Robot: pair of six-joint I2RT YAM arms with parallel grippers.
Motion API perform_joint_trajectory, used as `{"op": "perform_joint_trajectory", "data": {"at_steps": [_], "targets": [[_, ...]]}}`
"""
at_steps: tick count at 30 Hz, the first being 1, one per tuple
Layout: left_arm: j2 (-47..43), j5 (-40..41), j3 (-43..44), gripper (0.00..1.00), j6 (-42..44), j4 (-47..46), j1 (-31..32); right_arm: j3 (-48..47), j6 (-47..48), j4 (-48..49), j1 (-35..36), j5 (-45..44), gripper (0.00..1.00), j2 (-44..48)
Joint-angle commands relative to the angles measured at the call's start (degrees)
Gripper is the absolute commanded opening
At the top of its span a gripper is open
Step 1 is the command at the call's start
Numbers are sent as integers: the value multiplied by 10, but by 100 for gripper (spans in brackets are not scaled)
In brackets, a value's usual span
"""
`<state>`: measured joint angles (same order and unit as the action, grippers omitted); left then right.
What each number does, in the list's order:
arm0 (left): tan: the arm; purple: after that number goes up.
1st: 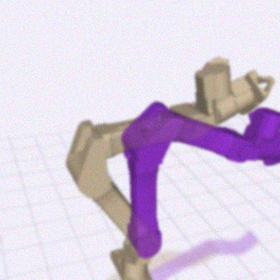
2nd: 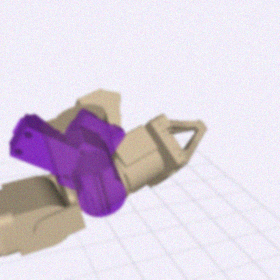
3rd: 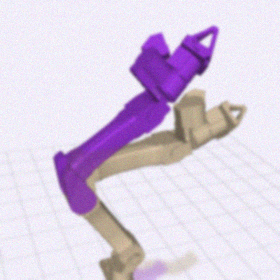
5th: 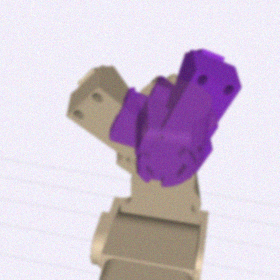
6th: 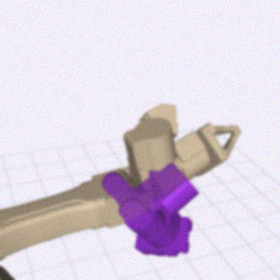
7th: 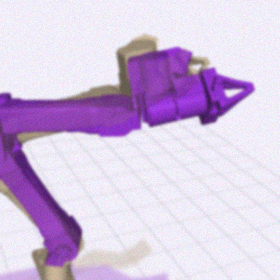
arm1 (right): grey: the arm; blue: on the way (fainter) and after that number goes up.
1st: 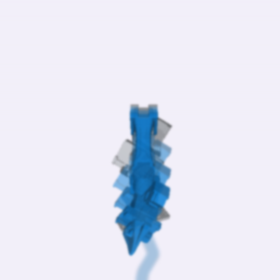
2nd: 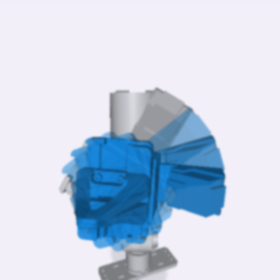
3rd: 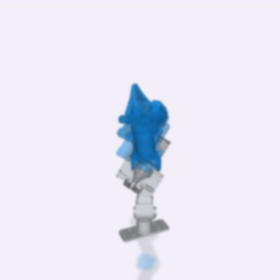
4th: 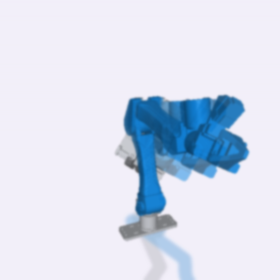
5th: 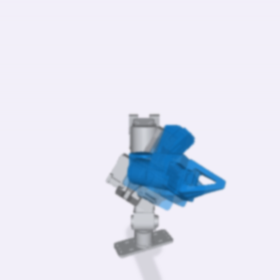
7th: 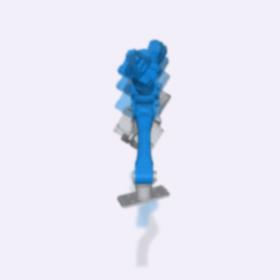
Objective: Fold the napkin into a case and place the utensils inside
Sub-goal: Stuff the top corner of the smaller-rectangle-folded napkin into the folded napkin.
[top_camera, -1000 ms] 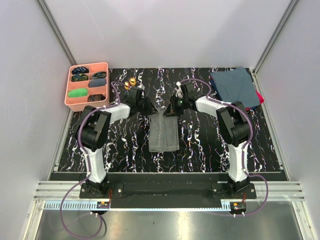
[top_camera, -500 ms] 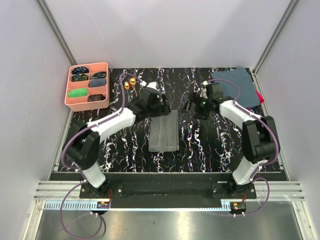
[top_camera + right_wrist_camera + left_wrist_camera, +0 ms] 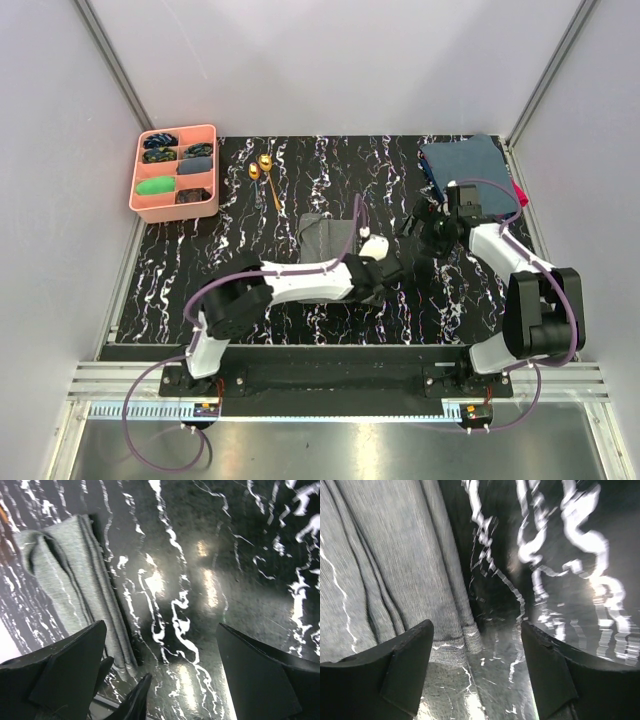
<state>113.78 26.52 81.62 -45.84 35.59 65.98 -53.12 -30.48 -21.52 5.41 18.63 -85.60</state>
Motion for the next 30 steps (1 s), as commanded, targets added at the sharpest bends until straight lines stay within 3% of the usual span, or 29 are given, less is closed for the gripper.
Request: {"op": "perform_joint_trajectory", "data": {"at_steps": [1, 7, 10, 17, 23, 30], "targets": [[28, 84, 50, 71, -45, 78, 12, 22, 4, -6, 5, -31, 100, 26], [58, 90, 54, 58, -56, 91, 13, 56, 24, 41, 4, 26, 100, 39], [51, 87, 53, 33, -52, 90, 13, 68, 24, 86, 4, 76, 100, 9], [-25, 76, 1, 2, -26, 53, 13, 21, 19, 133, 14, 183, 97, -98], [-100, -22, -67, 0, -16, -14, -11, -10, -12, 175, 49, 212, 97, -142], [-138, -73, -110, 0, -15, -54, -36, -22, -80, 236, 93, 213, 96, -185]]}}
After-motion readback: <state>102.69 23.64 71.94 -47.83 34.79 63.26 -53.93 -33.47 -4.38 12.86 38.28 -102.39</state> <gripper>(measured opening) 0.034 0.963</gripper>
